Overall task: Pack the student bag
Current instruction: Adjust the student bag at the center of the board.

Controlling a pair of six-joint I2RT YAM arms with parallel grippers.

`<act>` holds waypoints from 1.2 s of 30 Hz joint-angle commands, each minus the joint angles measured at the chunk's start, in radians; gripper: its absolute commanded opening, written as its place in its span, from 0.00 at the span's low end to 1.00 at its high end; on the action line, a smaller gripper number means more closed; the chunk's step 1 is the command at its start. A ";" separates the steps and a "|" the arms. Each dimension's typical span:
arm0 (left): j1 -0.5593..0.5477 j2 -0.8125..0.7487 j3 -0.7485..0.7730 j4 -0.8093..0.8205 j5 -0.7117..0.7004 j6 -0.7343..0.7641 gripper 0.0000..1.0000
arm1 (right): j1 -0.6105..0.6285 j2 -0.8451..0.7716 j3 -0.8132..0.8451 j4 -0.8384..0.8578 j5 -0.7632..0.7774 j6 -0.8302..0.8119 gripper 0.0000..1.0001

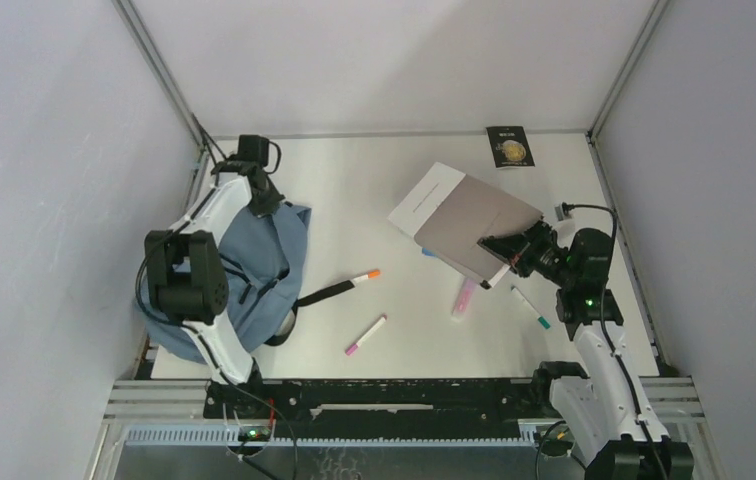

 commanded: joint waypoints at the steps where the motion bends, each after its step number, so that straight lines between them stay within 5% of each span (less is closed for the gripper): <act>1: 0.006 0.082 0.166 0.028 0.051 0.185 0.00 | -0.021 -0.024 0.038 -0.067 -0.033 -0.053 0.00; 6: -0.017 0.173 0.301 0.065 0.204 0.347 0.00 | -0.045 -0.027 0.038 -0.105 -0.031 -0.071 0.00; 15: -0.167 0.221 0.402 -0.028 0.255 0.559 0.00 | -0.105 -0.008 0.038 -0.142 -0.045 -0.096 0.00; 36: -0.450 -0.120 -0.010 -0.143 0.371 0.578 0.04 | -0.164 0.043 0.038 -0.115 -0.086 -0.113 0.00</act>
